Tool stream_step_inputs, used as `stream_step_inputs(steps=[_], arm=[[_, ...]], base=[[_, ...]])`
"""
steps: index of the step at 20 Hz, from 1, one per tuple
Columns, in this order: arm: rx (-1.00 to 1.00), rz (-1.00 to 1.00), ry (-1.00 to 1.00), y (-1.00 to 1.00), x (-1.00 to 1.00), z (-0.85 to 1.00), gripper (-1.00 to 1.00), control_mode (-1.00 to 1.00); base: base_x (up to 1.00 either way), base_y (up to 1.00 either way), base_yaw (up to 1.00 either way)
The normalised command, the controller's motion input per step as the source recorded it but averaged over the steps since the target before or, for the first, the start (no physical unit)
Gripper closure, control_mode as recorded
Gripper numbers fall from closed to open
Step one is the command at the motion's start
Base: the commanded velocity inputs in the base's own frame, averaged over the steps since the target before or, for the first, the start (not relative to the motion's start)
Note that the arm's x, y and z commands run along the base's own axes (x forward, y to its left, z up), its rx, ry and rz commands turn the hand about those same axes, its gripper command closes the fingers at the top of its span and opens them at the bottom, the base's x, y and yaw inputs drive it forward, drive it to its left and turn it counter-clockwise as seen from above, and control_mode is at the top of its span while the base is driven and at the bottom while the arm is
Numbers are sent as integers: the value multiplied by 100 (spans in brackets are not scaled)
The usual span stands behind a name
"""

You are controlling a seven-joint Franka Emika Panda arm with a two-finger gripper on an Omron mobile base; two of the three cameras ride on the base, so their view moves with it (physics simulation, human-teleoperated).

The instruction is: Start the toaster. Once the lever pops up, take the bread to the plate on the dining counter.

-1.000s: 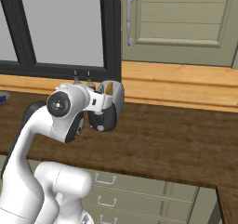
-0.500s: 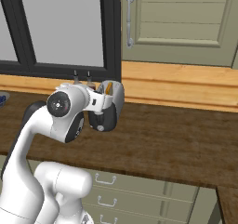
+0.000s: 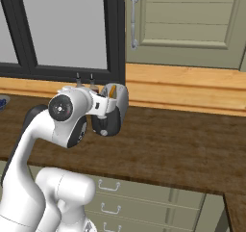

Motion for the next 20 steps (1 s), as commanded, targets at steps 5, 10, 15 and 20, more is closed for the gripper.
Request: stream_step_inputs(steps=[5,10,15,20], arm=[[0,0,0,0,0,0,100,-100],[0,0,0,0,0,0,100,-100],[0,0,0,0,0,0,100,-100],[0,0,0,0,0,0,100,-100]], base=[[0,0,0],[0,0,0],[0,0,0],[0,0,0]])
